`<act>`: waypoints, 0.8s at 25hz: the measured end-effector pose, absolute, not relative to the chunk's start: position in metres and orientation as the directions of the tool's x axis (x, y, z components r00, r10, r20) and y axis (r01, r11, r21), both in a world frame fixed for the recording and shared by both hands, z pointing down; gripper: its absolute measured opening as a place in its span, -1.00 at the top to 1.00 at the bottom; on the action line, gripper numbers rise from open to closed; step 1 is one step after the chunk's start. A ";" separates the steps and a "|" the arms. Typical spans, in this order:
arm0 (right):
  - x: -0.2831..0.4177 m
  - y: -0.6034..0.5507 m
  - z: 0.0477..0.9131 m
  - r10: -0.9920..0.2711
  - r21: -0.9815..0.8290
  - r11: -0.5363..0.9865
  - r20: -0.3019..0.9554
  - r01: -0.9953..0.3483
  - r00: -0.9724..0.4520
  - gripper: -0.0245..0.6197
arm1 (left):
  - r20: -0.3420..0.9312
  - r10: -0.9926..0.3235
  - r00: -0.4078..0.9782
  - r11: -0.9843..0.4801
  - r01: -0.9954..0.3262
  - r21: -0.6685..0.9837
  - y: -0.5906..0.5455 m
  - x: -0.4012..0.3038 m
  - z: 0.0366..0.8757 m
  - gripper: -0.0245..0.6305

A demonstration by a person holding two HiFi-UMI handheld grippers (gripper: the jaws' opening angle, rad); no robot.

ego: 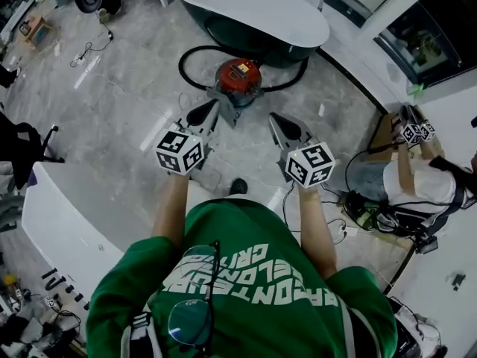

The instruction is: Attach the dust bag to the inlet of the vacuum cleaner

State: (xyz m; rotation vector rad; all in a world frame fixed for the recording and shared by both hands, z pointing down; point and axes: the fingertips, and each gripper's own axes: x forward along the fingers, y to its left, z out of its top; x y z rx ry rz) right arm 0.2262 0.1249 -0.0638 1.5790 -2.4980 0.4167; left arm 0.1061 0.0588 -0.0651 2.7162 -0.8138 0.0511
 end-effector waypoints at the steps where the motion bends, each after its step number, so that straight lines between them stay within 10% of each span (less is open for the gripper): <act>1: 0.229 0.127 -0.062 -0.859 -0.153 0.404 0.277 -0.902 -0.431 0.90 | 0.121 -0.536 0.836 -0.790 -0.547 0.277 0.061 0.108 -0.064 0.91; 20: 0.243 0.129 -0.048 -0.839 -0.168 0.383 0.347 -0.908 -0.418 0.90 | 0.135 -0.571 0.810 -0.762 -0.584 0.280 0.085 0.117 -0.061 0.91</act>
